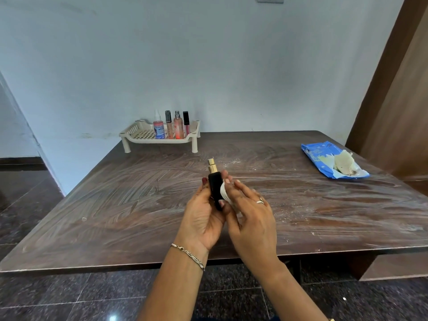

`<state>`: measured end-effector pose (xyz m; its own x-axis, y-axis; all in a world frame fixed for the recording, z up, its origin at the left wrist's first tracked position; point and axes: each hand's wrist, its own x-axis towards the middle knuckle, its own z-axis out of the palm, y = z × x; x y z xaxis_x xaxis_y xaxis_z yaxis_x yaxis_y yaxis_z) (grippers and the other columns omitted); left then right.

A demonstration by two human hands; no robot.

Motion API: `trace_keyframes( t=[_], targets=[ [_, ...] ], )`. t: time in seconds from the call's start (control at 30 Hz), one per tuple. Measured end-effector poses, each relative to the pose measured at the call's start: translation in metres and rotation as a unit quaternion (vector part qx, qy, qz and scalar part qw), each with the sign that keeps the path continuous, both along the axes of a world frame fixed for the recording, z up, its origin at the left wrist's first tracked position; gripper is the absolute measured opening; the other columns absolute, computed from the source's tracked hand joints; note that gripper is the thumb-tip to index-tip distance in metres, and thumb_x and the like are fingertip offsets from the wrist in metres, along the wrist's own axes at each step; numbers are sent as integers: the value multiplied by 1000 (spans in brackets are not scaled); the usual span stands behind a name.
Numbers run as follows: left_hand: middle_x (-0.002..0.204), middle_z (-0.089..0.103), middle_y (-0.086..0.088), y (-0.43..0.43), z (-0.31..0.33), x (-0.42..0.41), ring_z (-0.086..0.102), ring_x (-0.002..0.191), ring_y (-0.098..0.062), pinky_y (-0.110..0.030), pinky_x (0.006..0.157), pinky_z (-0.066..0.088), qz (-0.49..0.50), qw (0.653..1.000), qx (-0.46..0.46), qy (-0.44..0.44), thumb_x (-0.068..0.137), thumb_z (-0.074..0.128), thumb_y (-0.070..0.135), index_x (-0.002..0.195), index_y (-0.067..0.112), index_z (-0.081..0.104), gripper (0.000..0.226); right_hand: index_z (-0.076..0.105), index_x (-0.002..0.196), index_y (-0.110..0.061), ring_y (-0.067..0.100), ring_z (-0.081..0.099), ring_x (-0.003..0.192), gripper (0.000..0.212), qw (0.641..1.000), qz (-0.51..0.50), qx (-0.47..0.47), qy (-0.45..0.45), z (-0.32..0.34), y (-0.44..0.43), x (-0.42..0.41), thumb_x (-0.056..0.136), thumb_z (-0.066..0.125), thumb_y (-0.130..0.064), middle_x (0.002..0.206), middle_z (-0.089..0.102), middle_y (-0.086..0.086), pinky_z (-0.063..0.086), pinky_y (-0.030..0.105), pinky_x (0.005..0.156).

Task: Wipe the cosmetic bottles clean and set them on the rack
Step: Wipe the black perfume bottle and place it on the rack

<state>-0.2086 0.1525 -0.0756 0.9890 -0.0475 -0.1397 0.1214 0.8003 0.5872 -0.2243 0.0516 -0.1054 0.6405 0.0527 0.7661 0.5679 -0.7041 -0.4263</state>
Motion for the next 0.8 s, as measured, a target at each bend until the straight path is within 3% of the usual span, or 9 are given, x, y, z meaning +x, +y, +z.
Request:
trace_keyframes(
  t=[0.1, 0.23, 0.37, 0.5, 0.6, 0.73, 0.8],
  targets=[
    [119, 63, -14, 2, -4, 2, 63, 109, -36, -44, 96, 49, -19, 1000, -6, -3, 97, 40, 46, 117, 6, 63, 50, 70, 107, -21, 5, 64, 93, 27, 999, -19, 13, -23, -6, 0, -9, 83, 61, -29, 102, 71, -9, 53, 23, 72],
    [116, 62, -17, 3, -7, 4, 61, 110, -43, -54, 106, 38, -42, 999, -11, -14, 89, 36, 66, 113, 8, 64, 68, 71, 100, -15, 11, 64, 89, 26, 999, -8, 0, -36, -10, -3, -11, 75, 76, -11, 99, 71, -6, 54, 24, 73],
    [120, 63, -18, 2, -12, 6, 61, 108, -41, -52, 108, 37, -47, 999, -6, -21, 89, 35, 65, 113, 8, 63, 68, 70, 90, -16, 12, 62, 79, 20, 999, 12, 45, -2, -7, -4, -8, 74, 74, -6, 85, 67, -8, 53, 30, 65],
    [124, 63, -17, 2, -14, 3, 59, 110, -35, -49, 114, 30, -34, 999, 5, -33, 99, 33, 46, 121, 4, 58, 54, 67, 80, -29, 6, 61, 67, 21, 970, 58, 211, 103, -2, -2, -2, 77, 76, -10, 72, 66, -13, 50, 23, 59],
    [122, 63, -18, 1, -12, -1, 61, 109, -33, -45, 112, 33, -30, 999, -21, -34, 101, 35, 37, 113, 2, 58, 44, 70, 88, -26, 3, 64, 76, 21, 966, 72, 219, 114, -2, -2, -2, 77, 75, -9, 80, 69, -13, 52, 21, 67],
    [101, 70, -14, -2, -9, -2, 64, 100, -27, -34, 87, 53, -24, 998, -57, -4, 100, 37, 39, 93, 1, 72, 52, 68, 112, -18, -1, 59, 104, 35, 989, 58, 136, 20, -7, 4, -11, 80, 71, -6, 111, 66, -8, 47, 14, 89],
    [104, 69, -11, 1, -8, -1, 63, 106, -23, -28, 93, 47, -25, 998, -59, 3, 98, 40, 43, 108, 1, 67, 51, 64, 122, -19, 1, 55, 114, 34, 992, 71, 100, 6, -11, 5, -14, 88, 60, -17, 125, 61, -4, 46, 16, 94]
  ],
)
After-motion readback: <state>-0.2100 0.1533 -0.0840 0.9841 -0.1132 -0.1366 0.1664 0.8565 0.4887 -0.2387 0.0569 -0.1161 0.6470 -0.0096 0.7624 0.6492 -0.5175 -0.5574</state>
